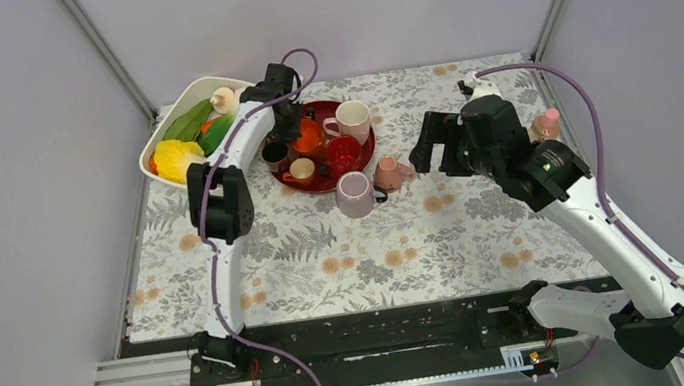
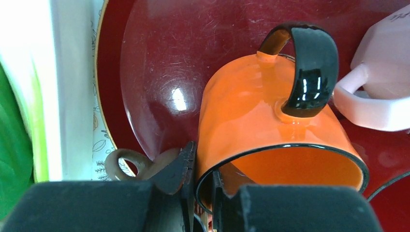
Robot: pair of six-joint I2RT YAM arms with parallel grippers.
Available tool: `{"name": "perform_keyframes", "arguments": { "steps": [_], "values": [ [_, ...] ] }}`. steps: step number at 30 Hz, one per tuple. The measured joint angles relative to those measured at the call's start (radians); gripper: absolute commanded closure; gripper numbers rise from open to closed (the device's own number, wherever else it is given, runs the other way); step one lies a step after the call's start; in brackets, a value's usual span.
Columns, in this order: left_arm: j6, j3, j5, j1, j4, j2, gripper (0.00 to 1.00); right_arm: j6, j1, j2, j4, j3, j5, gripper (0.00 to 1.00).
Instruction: Turn the mug right side up
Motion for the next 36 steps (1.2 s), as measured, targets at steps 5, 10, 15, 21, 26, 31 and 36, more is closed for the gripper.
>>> {"name": "perform_keyframes", "arguments": {
  "steps": [5,10,15,21,26,31,36],
  "values": [
    [0.004,0.029,0.0,0.0,-0.011,0.034,0.76,0.003,0.0,0.0,0.0,-0.01,0.0,0.01],
    [0.006,0.049,0.003,0.0,-0.006,0.036,0.58,0.005,0.0,0.0,0.0,-0.025,0.0,0.0],
    [0.009,0.059,0.002,0.0,0.043,0.03,0.55,0.008,0.0,0.0,0.0,-0.027,-0.001,0.01],
    [0.034,0.043,0.024,0.001,0.095,-0.029,0.45,-0.083,0.0,0.0,0.103,-0.097,-0.119,0.01],
    [0.125,-0.111,0.189,0.003,0.163,-0.235,0.28,-0.269,0.0,0.038,0.181,-0.21,-0.301,0.01],
    [0.368,-0.15,0.414,-0.054,0.098,-0.45,0.22,-0.385,-0.012,0.065,0.199,-0.256,-0.354,0.01],
    [0.675,-0.174,0.48,-0.302,-0.068,-0.533,0.24,-0.399,-0.123,0.062,0.212,-0.289,-0.359,0.01]
  ]
}}
